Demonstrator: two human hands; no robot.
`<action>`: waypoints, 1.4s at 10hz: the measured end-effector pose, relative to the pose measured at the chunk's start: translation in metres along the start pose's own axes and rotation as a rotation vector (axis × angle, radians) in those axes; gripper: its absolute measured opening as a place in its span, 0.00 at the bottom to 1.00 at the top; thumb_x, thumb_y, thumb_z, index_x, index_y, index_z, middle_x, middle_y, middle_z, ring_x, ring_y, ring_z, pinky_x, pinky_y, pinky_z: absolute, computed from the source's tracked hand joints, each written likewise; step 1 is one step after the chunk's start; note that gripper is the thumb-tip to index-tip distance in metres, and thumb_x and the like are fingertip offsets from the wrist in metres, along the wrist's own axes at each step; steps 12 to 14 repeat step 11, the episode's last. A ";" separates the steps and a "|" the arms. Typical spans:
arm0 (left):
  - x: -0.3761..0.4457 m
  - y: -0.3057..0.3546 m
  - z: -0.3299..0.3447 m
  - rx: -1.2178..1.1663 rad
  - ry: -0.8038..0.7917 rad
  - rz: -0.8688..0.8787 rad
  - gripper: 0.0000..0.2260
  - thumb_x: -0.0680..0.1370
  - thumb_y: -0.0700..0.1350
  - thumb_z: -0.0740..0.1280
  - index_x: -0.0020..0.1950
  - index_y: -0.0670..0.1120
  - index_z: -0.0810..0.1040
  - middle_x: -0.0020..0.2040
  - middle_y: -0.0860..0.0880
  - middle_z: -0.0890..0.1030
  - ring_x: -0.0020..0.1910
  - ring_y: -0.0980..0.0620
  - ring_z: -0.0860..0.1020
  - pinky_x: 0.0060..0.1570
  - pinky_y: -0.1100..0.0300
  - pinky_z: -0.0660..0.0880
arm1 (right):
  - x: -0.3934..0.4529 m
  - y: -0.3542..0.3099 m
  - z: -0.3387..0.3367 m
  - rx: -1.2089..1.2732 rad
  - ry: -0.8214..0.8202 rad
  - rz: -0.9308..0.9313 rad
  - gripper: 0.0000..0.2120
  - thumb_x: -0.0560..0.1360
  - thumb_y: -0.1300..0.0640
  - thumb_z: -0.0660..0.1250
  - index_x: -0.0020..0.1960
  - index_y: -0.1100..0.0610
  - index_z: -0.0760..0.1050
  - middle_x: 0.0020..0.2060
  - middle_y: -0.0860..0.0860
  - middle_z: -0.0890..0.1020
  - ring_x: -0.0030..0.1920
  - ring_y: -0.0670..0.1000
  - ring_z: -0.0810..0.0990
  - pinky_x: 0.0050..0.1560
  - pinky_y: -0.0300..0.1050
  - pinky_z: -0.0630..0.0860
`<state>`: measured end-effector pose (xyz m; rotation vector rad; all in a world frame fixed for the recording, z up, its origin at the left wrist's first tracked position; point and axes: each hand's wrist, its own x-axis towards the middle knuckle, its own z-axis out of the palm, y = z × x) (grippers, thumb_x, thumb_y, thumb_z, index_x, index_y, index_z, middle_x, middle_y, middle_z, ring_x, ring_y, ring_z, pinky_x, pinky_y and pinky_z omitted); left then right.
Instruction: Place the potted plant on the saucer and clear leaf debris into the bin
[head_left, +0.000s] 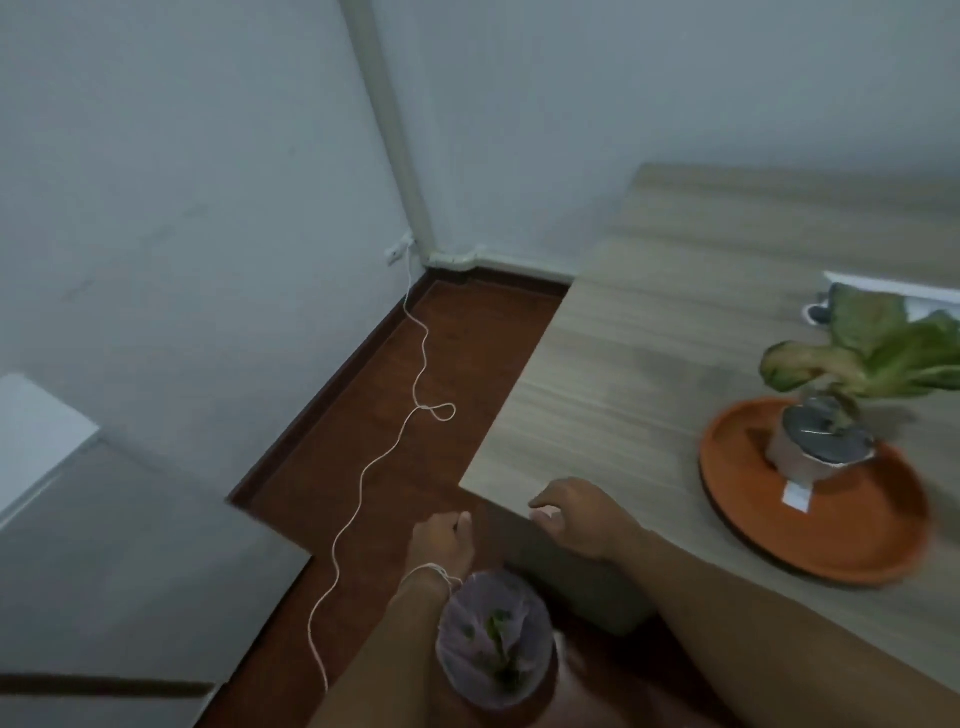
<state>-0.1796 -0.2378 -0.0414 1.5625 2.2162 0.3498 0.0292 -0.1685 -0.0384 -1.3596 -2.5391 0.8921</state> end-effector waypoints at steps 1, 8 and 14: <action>0.006 0.056 0.007 0.017 -0.014 0.116 0.16 0.80 0.48 0.58 0.43 0.40 0.80 0.45 0.39 0.85 0.49 0.36 0.80 0.48 0.50 0.74 | -0.043 0.045 -0.043 -0.007 0.141 0.074 0.16 0.80 0.46 0.63 0.60 0.53 0.80 0.56 0.51 0.83 0.58 0.53 0.79 0.60 0.49 0.73; -0.003 0.289 0.111 0.110 -0.392 0.524 0.16 0.81 0.51 0.54 0.64 0.45 0.73 0.65 0.43 0.72 0.60 0.44 0.74 0.63 0.55 0.70 | -0.310 0.287 -0.107 0.010 0.489 0.741 0.18 0.79 0.53 0.65 0.67 0.56 0.75 0.61 0.58 0.78 0.61 0.57 0.76 0.61 0.49 0.73; 0.019 0.259 0.137 0.066 -0.296 0.436 0.22 0.82 0.49 0.54 0.74 0.40 0.64 0.76 0.40 0.62 0.73 0.43 0.65 0.72 0.53 0.63 | -0.321 0.304 -0.081 -0.042 0.495 0.829 0.24 0.79 0.50 0.64 0.73 0.55 0.68 0.71 0.58 0.72 0.71 0.59 0.69 0.70 0.54 0.67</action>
